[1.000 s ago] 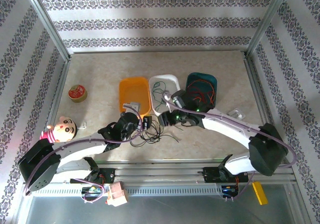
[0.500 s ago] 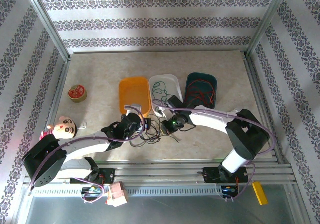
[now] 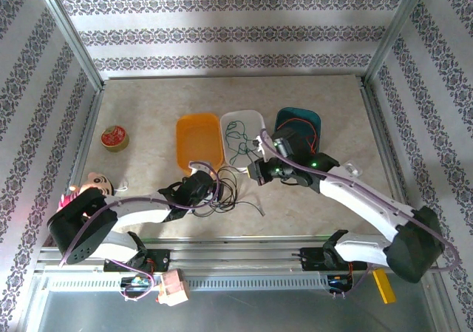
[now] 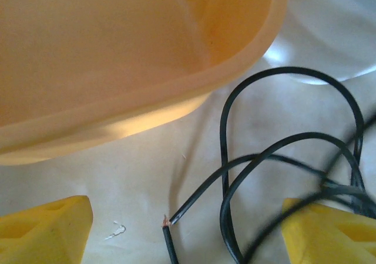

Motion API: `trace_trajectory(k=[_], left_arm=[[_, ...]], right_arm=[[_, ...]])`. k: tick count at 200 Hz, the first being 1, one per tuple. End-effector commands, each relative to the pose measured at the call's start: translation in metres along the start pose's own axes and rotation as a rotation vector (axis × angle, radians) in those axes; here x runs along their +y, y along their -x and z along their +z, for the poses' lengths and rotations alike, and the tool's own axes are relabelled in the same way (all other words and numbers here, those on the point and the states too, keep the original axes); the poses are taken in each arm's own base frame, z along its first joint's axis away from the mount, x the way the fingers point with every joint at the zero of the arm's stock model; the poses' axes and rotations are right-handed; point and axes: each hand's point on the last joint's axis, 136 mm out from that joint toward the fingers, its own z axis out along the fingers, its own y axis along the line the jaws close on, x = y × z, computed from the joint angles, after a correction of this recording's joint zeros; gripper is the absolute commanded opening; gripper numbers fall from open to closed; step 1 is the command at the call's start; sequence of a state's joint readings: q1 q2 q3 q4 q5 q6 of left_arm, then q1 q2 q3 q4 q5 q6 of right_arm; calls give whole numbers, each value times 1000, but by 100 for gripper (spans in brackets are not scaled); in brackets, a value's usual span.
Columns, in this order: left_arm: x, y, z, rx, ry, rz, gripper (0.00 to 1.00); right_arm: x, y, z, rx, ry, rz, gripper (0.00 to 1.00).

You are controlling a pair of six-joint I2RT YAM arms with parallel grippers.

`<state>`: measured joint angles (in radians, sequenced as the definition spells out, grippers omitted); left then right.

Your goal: Untangle the cables

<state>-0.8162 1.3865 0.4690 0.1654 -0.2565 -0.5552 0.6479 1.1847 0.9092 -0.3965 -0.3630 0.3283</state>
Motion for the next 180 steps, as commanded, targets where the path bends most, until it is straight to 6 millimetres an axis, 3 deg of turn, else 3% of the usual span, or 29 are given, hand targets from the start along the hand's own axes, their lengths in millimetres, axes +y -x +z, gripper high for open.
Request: trace_trajectory(k=[1,55,114,152,180], left_arm=[[-10,8,0,-17,-33,-9,83],[-25,5,-6,-27,-144,21,85],[-10,-16,-3,38,-89,38,84],[-6,-25,2,71,-62,48,84],[-6,-30,6,90,-60,55,84]], right_arm=[[8,51,-40,-187,-34,-15,0],[27,121,-119,-487,-96,-61,0],[70,182,-198,-801,-37,-140,0],[96,209,-244,-936,-22,-225,0],[112,221,-259,-971,11,-264,0]])
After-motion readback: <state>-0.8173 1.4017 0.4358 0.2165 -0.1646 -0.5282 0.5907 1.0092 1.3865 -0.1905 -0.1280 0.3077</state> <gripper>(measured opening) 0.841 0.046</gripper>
